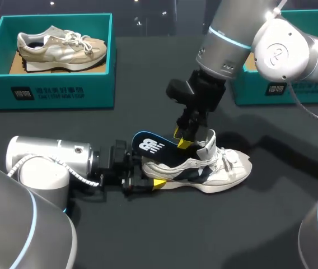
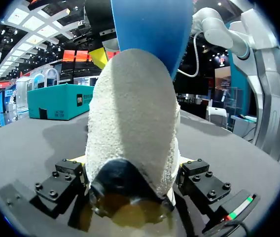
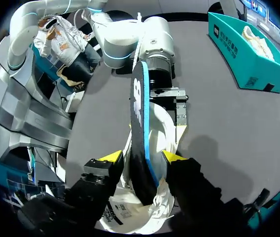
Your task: Take the shoe out of the shoebox, open the shoe tongue, remove and reinsert the insole, then place the shoe into the shoebox
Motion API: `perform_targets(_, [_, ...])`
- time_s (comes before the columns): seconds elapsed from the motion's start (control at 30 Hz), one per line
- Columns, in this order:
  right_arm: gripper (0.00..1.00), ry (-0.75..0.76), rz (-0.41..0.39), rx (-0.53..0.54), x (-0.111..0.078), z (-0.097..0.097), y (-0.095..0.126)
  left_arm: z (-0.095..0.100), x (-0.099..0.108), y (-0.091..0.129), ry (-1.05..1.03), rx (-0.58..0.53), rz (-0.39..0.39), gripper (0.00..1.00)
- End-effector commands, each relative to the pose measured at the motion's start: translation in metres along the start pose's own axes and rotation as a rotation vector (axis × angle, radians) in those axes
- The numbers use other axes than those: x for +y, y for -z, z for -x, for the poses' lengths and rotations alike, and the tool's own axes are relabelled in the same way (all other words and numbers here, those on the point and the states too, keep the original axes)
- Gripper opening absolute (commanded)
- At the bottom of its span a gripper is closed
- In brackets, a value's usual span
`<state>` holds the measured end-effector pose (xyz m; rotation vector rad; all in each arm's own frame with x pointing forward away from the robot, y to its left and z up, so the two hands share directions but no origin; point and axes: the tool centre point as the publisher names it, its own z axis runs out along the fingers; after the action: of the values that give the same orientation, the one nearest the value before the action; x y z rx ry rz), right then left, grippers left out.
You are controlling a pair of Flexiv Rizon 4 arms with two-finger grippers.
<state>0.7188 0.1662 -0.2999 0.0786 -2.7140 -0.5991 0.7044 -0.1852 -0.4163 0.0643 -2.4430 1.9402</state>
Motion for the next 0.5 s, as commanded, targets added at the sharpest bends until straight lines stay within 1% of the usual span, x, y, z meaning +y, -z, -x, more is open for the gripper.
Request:
perform_targets(0.03, [0.8, -0.046, 0.005, 0.045, 0.002, 0.009, -0.004, 0.001, 0.007, -0.002, 0.001, -0.002, 0.0, 0.0])
perform_targets(0.1, [0.83, -0.083, 0.007, 0.074, 0.005, 0.011, -0.008, 0.001, 0.007, -0.002, 0.001, -0.002, 0.0, 0.0])
perform_targets(0.17, [0.96, -0.126, 0.014, 0.091, 0.008, 0.013, -0.012, 0.001, 0.007, -0.002, 0.001, -0.002, 0.0, 0.0])
perform_targets(0.2, [1.0, -0.139, 0.017, 0.1, 0.009, 0.014, -0.014, 0.001, 0.007, -0.002, 0.001, -0.002, 0.0, 0.0])
perform_targets(0.23, [1.0, -0.16, 0.015, 0.103, 0.011, 0.014, -0.016, 0.001, 0.007, -0.002, 0.001, -0.002, 0.0, 0.0])
perform_targets(0.27, [0.98, -0.173, 0.02, 0.108, 0.012, 0.014, -0.017, 0.001, 0.007, -0.002, 0.001, -0.002, 0.0, 0.0])
perform_targets(0.33, [0.92, -0.194, 0.031, 0.118, 0.014, 0.014, -0.02, 0.001, 0.007, -0.002, 0.001, -0.002, 0.0, 0.0])
perform_targets(0.37, [0.81, -0.204, 0.036, 0.12, 0.014, 0.014, -0.022, 0.001, 0.007, -0.002, 0.001, -0.002, 0.0, 0.0])
perform_targets(0.4, [0.76, -0.212, 0.042, 0.122, 0.014, 0.014, -0.023, 0.001, 0.007, -0.002, 0.001, -0.002, 0.0, 0.0])
perform_targets(0.47, [0.71, -0.232, 0.05, 0.123, 0.014, 0.013, -0.026, 0.001, 0.007, -0.002, 0.001, -0.002, 0.0, 0.0])
perform_targets(0.5, [0.69, -0.242, 0.055, 0.125, 0.014, 0.012, -0.027, 0.001, 0.007, -0.002, 0.001, -0.002, 0.0, 0.0])
